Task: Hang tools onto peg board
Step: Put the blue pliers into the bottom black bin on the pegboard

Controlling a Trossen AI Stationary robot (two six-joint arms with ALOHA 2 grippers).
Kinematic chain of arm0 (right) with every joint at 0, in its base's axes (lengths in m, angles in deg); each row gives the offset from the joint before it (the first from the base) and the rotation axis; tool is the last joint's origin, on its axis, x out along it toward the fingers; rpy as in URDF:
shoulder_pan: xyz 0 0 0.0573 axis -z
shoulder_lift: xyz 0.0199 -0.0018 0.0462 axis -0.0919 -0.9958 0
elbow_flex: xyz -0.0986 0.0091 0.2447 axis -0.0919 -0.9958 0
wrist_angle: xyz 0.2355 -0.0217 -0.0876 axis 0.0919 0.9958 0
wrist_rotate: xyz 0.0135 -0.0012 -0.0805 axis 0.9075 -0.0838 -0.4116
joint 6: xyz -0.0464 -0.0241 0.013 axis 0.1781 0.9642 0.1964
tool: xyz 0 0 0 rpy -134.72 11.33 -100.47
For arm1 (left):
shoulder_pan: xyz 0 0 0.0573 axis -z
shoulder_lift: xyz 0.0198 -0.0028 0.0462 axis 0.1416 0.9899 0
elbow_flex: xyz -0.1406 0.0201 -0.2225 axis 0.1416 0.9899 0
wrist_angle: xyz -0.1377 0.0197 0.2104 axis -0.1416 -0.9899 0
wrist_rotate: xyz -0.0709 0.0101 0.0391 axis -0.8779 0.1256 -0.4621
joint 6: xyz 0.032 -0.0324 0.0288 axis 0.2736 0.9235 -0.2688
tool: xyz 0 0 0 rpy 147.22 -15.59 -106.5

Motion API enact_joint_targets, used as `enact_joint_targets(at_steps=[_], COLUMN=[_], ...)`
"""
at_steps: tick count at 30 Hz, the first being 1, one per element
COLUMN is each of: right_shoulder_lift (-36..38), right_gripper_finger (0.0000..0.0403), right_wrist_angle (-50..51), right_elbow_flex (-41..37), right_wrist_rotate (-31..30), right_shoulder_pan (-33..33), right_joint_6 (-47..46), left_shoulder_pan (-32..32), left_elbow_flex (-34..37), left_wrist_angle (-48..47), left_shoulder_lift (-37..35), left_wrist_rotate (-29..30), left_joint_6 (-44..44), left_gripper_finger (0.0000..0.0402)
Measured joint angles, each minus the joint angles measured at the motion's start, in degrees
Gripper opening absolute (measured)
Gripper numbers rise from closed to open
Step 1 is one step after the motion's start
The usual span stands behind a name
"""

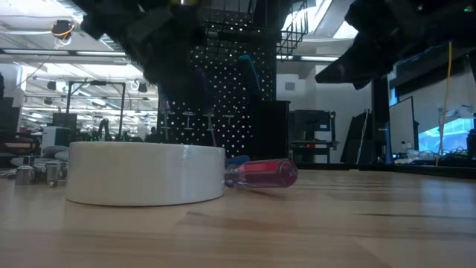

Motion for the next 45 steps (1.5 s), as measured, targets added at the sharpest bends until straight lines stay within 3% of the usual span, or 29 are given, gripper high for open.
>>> enact_joint_targets(at_steps=[5, 13, 22, 29, 32, 37, 45], right_shoulder_lift=[-6.48, -11.87, -12.65, -12.65, -12.65, -12.65, -11.68], right_gripper_finger=[0.0009, 0.0009, 0.0010, 0.0010, 0.0010, 0.0010, 0.0010], right_wrist_angle=[-5.57, -7.23, -7.38, -7.16, -7.16, -7.06, -6.96], right_elbow_flex=[0.00, 0.00, 0.00, 0.00, 0.00, 0.00, 0.00], right_wrist_rotate=[-4.65, -5.74, -5.86, -8.27, -8.30, -8.32, -8.32], right_shoulder_pan=[-5.05, -4.23, -4.23, -4.23, -4.23, -4.23, -4.23], right_joint_6=[-0.21, 1.03, 1.39, 1.62, 1.62, 1.66, 1.66], left_shoulder_pan=[0.94, 1.10, 0.47, 0.37, 0.07, -0.35, -0.01], left_elbow_flex=[0.00, -0.02, -0.15, -0.18, -0.22, -0.23, -1.01], left_wrist_angle=[0.01, 2.27, 7.69, 14.34, 15.07, 15.19, 13.88], left_shoulder_lift=[4.25, 7.53, 15.31, 19.24, 19.98, 19.88, 16.48], left_wrist_rotate=[-0.56, 0.11, 1.57, 2.22, 2.27, 1.80, 2.79], left_joint_6=[6.10, 13.06, 14.02, 9.80, 7.83, 6.18, 4.18], left_gripper_finger=[0.0128, 0.0128, 0.0127, 0.0126, 0.0109, 0.0040, 0.0035])
